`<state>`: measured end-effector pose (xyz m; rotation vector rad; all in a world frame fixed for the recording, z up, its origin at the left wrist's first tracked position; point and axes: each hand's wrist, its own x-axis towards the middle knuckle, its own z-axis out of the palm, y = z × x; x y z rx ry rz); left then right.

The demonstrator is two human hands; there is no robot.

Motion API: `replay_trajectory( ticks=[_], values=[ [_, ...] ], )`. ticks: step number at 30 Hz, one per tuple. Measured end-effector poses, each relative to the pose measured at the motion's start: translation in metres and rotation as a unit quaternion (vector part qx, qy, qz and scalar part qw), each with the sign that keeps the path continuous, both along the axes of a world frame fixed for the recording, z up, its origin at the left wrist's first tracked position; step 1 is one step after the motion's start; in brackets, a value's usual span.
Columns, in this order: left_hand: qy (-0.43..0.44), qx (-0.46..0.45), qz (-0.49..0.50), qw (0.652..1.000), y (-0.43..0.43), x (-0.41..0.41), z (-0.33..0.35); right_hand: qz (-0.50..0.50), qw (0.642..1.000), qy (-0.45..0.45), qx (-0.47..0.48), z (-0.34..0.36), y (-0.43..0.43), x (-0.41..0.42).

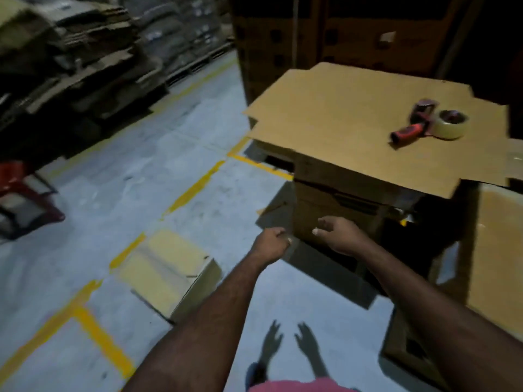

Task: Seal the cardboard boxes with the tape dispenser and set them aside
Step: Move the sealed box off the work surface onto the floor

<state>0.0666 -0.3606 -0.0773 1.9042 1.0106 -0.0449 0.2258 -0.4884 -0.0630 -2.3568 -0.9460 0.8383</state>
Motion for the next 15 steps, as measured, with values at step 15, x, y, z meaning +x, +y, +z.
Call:
replay_trajectory(
  ticks=[15],
  values=[
    [0.074,-0.044,0.313,0.946,0.149,-0.306,-0.079,0.285,0.951,-0.031,-0.115,-0.045,0.246,-0.226]
  ],
)
